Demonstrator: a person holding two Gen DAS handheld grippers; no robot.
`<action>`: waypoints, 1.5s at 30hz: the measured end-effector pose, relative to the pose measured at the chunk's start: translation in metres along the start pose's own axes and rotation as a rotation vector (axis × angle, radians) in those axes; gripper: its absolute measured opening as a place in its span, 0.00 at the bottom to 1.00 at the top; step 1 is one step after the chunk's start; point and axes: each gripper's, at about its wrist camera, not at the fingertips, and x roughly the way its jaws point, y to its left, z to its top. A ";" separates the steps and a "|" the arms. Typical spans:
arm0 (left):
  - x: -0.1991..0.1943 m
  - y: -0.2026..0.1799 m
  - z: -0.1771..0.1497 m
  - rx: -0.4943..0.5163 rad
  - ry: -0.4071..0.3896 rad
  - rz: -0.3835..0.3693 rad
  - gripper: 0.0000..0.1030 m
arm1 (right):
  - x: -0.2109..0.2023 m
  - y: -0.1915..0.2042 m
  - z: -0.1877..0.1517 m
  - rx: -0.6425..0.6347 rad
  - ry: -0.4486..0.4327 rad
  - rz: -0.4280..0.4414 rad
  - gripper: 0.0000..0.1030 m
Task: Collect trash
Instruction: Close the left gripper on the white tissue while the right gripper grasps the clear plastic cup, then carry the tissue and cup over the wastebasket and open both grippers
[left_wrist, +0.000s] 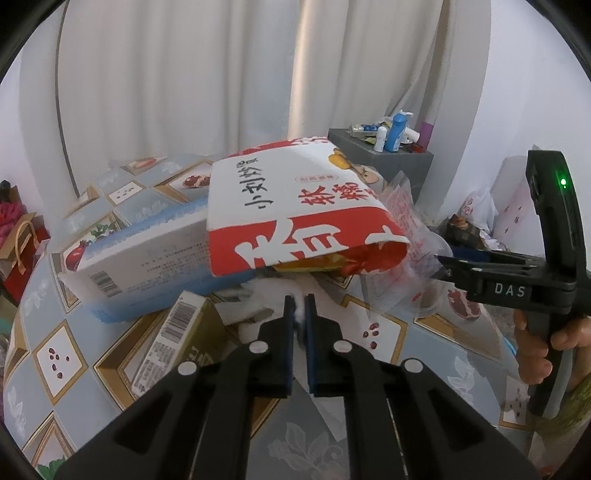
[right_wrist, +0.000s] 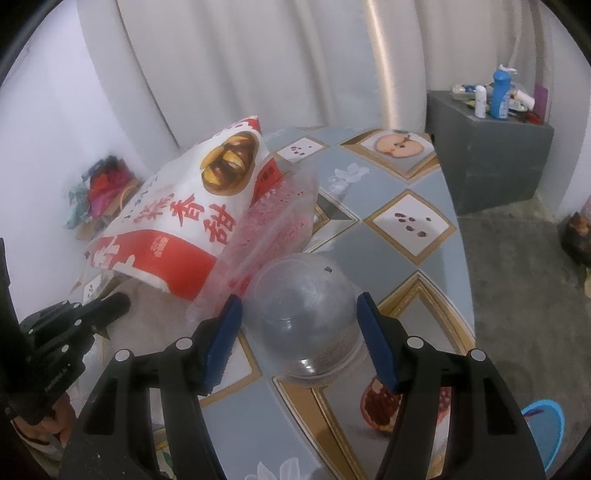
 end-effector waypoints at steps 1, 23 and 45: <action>-0.003 0.000 0.000 -0.003 -0.005 -0.008 0.05 | -0.002 0.000 -0.001 0.001 -0.001 -0.002 0.58; -0.093 0.000 -0.025 -0.011 -0.075 -0.184 0.05 | -0.081 0.016 -0.072 0.062 -0.040 -0.056 0.58; -0.179 -0.019 0.024 -0.040 -0.212 -0.434 0.05 | -0.174 -0.002 -0.110 0.235 -0.247 -0.019 0.58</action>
